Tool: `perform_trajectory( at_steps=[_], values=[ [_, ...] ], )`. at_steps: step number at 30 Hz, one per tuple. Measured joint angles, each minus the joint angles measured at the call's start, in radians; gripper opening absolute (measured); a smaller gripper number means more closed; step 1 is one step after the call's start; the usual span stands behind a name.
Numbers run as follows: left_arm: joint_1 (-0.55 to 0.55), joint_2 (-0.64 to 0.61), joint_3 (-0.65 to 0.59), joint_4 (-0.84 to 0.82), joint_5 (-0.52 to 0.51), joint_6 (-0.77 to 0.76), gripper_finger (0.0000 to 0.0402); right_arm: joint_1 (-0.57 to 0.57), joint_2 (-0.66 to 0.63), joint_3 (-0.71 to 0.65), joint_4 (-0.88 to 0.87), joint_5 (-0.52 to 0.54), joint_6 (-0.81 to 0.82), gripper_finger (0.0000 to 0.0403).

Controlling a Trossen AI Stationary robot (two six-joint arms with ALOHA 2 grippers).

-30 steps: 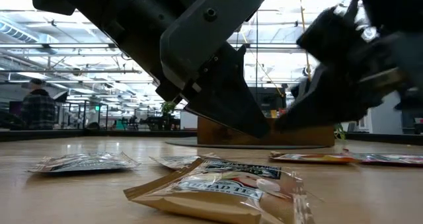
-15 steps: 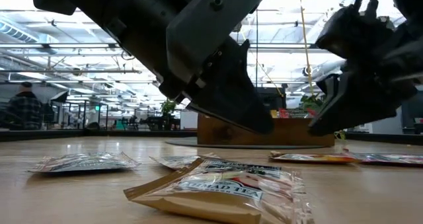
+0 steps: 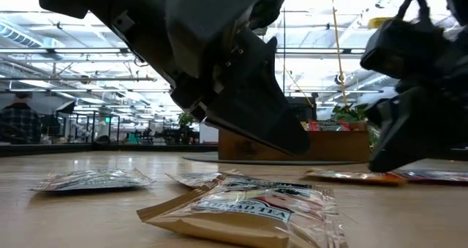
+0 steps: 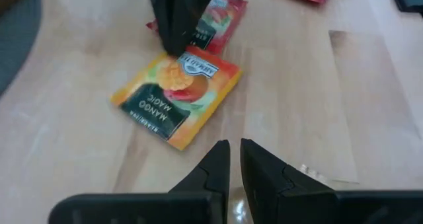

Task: Pick & Place Tea
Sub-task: Put the yellow tea bag into the middle section of the wooden organiser

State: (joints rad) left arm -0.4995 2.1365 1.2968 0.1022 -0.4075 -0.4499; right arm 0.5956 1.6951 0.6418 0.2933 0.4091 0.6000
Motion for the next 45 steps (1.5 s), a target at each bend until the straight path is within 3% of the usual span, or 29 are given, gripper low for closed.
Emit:
perform_trajectory(
  at_steps=[10, 17, 23, 26, 32, 41, 45],
  values=[
    [0.000, 0.000, 0.000, 0.000, 0.018, -0.030, 0.0042, 0.076, 0.000, 0.000, 0.023, -0.021, 0.029, 0.0000],
    [0.001, 0.000, 0.000, 0.004, 0.015, -0.020, 0.0042, 0.074, 0.000, 0.000, 0.042, 0.010, -0.036, 0.0000],
    [0.001, 0.000, 0.000, 0.006, 0.015, 0.000, 0.0042, 0.088, -0.001, 0.000, 0.221, 0.010, -0.207, 0.0000],
    [0.004, 0.000, 0.000, 0.006, 0.013, 0.001, 0.0042, 0.095, -0.001, 0.000, 0.216, 0.006, -0.219, 0.0000],
    [0.039, 0.000, 0.000, 0.030, -0.067, -0.015, 0.0042, 0.086, 0.057, 0.000, 0.228, 0.007, -0.199, 0.0000],
    [0.149, 0.000, 0.001, 0.037, 0.150, -0.085, 0.0042, 0.032, 0.131, 0.004, 0.183, -0.026, -0.146, 0.0000],
    [0.171, 0.000, 0.001, 0.048, 0.165, -0.058, 0.0042, 0.025, 0.133, 0.003, 0.135, -0.080, -0.117, 0.0000]
  ],
)
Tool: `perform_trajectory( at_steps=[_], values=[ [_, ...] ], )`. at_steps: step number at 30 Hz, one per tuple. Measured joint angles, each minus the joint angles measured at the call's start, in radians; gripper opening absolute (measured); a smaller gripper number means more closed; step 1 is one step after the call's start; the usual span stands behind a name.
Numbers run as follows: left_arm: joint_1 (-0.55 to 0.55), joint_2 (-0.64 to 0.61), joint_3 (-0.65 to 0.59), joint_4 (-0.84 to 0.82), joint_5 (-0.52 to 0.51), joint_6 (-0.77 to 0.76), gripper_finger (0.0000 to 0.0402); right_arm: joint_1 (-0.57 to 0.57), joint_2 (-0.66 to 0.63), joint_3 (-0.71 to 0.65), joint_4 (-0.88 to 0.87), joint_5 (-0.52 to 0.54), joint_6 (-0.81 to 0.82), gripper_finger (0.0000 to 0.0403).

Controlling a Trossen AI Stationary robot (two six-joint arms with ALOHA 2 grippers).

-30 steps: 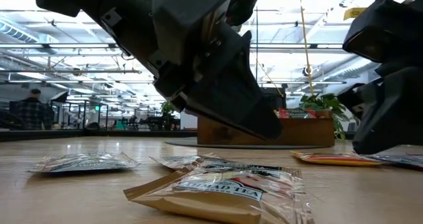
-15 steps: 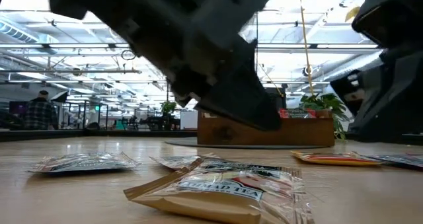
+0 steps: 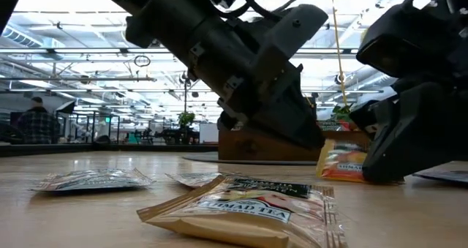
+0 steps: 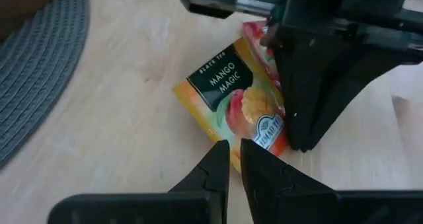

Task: Pick & Place Tea
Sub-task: Put the yellow tea bag into the middle section of the wooden organiser

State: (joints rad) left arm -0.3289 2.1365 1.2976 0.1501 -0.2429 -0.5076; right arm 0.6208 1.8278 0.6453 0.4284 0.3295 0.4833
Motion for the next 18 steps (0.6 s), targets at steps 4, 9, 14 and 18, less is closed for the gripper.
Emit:
perform_trajectory(
  at_steps=[4, 9, 14, 18],
  values=[
    [0.003, 0.000, 0.000, 0.019, 0.029, 0.040, 0.0044, 0.001, 0.001, -0.001, -0.071, -0.014, 0.045, 0.0000],
    [0.003, 0.000, 0.000, 0.039, 0.035, 0.062, 0.0083, 0.009, 0.002, -0.012, -0.107, -0.024, 0.081, 0.0000],
    [0.008, 0.000, 0.000, 0.038, 0.041, 0.113, 0.0156, 0.014, 0.002, -0.055, -0.060, -0.027, 0.101, 0.0000],
    [0.040, -0.009, 0.000, 0.033, 0.046, 0.135, 0.0214, 0.014, 0.002, -0.091, 0.005, -0.036, 0.107, 0.0000]
  ],
)
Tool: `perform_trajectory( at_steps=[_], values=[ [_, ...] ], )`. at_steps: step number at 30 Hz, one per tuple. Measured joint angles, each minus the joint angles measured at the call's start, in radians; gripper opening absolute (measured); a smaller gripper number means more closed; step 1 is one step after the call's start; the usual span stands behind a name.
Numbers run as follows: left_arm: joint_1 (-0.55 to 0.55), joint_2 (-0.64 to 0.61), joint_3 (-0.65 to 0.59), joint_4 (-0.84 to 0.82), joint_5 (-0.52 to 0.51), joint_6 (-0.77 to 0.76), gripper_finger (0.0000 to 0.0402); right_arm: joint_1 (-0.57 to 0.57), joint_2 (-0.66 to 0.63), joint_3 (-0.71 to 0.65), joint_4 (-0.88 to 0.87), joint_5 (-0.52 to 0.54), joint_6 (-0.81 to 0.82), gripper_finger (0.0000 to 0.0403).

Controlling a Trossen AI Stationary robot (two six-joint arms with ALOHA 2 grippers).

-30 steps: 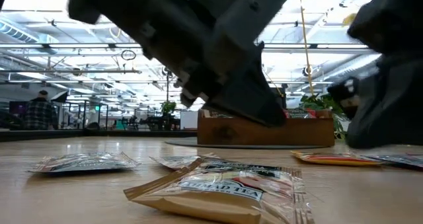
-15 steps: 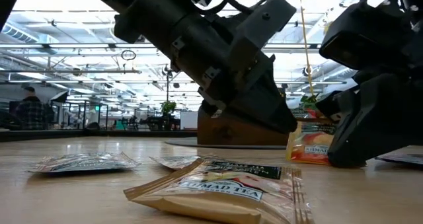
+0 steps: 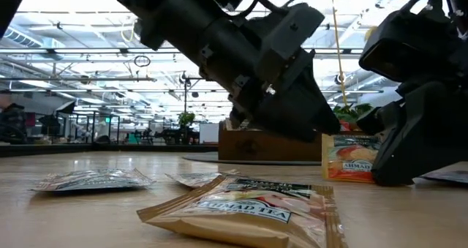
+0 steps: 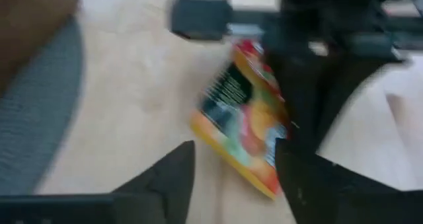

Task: Pick & Place Tea
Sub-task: Put the yellow tea bag into the middle section of the wooden organiser

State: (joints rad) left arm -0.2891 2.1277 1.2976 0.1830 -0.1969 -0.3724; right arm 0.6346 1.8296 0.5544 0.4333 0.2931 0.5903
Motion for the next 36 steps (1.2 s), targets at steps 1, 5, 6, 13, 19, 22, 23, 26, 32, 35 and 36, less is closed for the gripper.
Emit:
perform_trajectory(
  at_steps=[1, 5, 6, 13, 19, 22, 23, 26, 32, 35, 36],
  values=[
    [0.012, -0.001, 0.000, 0.003, 0.009, 0.001, 0.0225, 0.000, 0.000, -0.007, 0.014, -0.002, 0.000, 0.0000],
    [0.064, -0.001, 0.000, 0.004, 0.106, -0.007, 0.0261, 0.000, 0.001, -0.023, 0.037, -0.005, -0.002, 0.0000],
    [0.077, -0.001, 0.000, 0.003, 0.140, -0.013, 0.0267, 0.000, 0.001, -0.025, 0.039, -0.005, -0.002, 0.0000],
    [0.114, -0.001, 0.000, 0.001, 0.253, 0.017, 0.0266, 0.000, 0.001, -0.029, 0.044, -0.006, -0.016, 0.0000],
    [0.109, -0.001, 0.000, 0.004, 0.303, 0.074, 0.0229, 0.000, 0.001, -0.030, 0.047, -0.004, -0.037, 0.0000],
    [0.107, -0.001, 0.000, 0.022, 0.301, 0.108, 0.0214, -0.006, 0.002, -0.031, 0.053, -0.006, -0.058, 0.0000],
    [0.107, -0.001, 0.000, 0.028, 0.300, 0.113, 0.0210, -0.010, 0.002, -0.032, 0.053, -0.010, -0.059, 0.0000],
    [0.108, -0.001, 0.000, 0.033, 0.279, 0.108, 0.0205, -0.018, 0.002, -0.032, 0.052, -0.016, -0.068, 0.0000],
    [0.111, 0.008, 0.000, 0.041, 0.274, 0.124, 0.0204, -0.018, 0.001, -0.032, 0.045, -0.017, -0.079, 0.0000],
    [0.111, 0.016, 0.000, 0.053, 0.274, 0.127, 0.0204, -0.018, 0.001, -0.031, 0.031, -0.014, -0.079, 0.0000],
    [0.112, 0.021, 0.000, 0.060, 0.269, 0.128, 0.0204, -0.018, 0.001, -0.031, 0.030, -0.014, -0.079, 0.0000]
  ],
)
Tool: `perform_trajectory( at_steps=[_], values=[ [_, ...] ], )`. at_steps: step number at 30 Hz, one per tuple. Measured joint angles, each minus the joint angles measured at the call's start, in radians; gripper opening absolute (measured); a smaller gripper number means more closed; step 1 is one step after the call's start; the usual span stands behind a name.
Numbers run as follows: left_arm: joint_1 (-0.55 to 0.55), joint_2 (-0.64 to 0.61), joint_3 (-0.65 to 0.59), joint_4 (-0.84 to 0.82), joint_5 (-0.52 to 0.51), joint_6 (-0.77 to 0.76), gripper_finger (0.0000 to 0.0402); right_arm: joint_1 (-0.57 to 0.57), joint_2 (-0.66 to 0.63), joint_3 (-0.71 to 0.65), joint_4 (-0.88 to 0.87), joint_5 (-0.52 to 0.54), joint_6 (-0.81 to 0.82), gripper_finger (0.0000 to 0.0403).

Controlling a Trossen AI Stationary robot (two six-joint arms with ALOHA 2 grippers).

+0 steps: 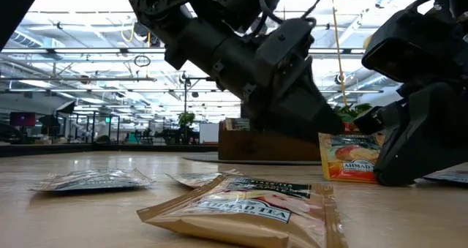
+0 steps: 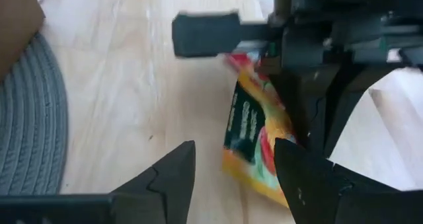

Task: Pick & Place Tea
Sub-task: Put the yellow tea bag into the middle section of the wooden organiser

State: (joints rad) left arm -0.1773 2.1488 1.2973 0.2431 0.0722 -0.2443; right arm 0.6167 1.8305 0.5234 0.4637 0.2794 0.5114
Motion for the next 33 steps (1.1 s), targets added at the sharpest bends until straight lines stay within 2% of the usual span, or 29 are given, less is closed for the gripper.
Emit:
perform_trajectory(
  at_steps=[10, 14, 19, 25, 33],
  values=[
    [0.009, 0.053, 0.001, 0.049, 0.014, -0.004, 0.0204, 0.001, -0.001, -0.022, 0.023, 0.002, 0.017, 0.0000],
    [0.009, 0.060, 0.000, 0.089, 0.081, -0.005, 0.0198, 0.001, -0.001, -0.022, 0.024, 0.002, 0.016, 0.0000],
    [0.001, 0.058, 0.001, 0.104, 0.094, -0.007, 0.0140, 0.001, -0.001, -0.022, 0.024, 0.003, 0.018, 0.0000],
    [-0.004, 0.057, 0.001, 0.102, 0.097, -0.027, 0.0019, 0.001, -0.001, -0.022, 0.024, 0.004, 0.019, 0.0000],
    [-0.035, 0.057, 0.001, 0.125, 0.095, -0.005, 0.0006, 0.011, -0.019, -0.028, 0.080, 0.018, -0.030, 0.0000]
  ],
)
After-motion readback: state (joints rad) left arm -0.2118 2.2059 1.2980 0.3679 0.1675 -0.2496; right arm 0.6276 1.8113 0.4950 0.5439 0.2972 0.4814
